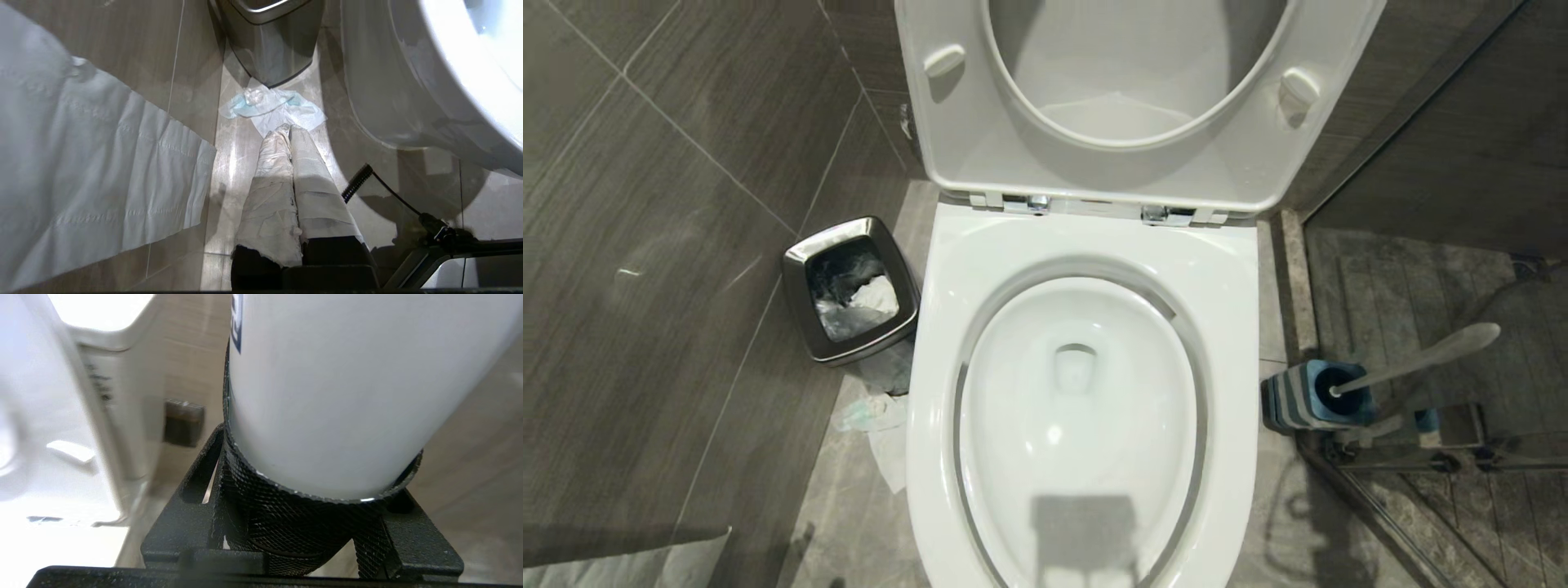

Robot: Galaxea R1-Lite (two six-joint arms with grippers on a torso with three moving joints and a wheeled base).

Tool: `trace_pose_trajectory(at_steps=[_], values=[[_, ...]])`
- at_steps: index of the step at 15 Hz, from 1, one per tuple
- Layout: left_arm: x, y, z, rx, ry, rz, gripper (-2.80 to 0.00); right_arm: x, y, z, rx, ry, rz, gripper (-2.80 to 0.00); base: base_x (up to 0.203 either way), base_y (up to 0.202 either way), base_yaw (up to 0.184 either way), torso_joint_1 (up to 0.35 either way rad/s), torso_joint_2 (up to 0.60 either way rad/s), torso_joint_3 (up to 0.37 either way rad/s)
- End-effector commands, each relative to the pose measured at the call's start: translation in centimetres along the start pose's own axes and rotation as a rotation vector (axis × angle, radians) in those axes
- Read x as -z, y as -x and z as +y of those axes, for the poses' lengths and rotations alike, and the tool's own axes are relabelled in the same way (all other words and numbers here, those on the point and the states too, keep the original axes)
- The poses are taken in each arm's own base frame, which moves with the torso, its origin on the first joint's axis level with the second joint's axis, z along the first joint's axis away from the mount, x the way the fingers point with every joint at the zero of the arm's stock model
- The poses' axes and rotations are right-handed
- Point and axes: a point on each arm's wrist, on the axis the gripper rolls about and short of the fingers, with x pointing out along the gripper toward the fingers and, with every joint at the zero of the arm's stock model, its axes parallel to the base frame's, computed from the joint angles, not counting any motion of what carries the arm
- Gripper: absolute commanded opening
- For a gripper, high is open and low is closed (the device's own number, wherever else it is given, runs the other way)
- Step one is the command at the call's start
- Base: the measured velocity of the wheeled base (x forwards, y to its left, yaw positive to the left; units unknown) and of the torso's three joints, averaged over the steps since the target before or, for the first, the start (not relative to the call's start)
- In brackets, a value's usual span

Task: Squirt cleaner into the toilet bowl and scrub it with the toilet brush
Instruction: Pour in the cleaning agent

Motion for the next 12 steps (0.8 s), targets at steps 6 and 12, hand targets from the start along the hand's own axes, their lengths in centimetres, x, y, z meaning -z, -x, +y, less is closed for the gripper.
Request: trace_pose_trajectory(at_steps=[6, 12], values=[[0.0, 0.0, 0.0, -0.001, 0.001, 0.003, -2.8, 1.3, -0.4, 0.3, -0.024, -0.031, 0.049, -2.8, 0.0, 0.0, 0.0, 0.004, 0.0, 0.204], [0.0, 0.0, 0.0, -0.001, 0.001, 0.002, -2.8, 2.1, -0.3, 0.5, -0.052, -0.026, 0.07, -2.8, 0.0, 0.0, 0.0, 0.004, 0.0, 0.203]])
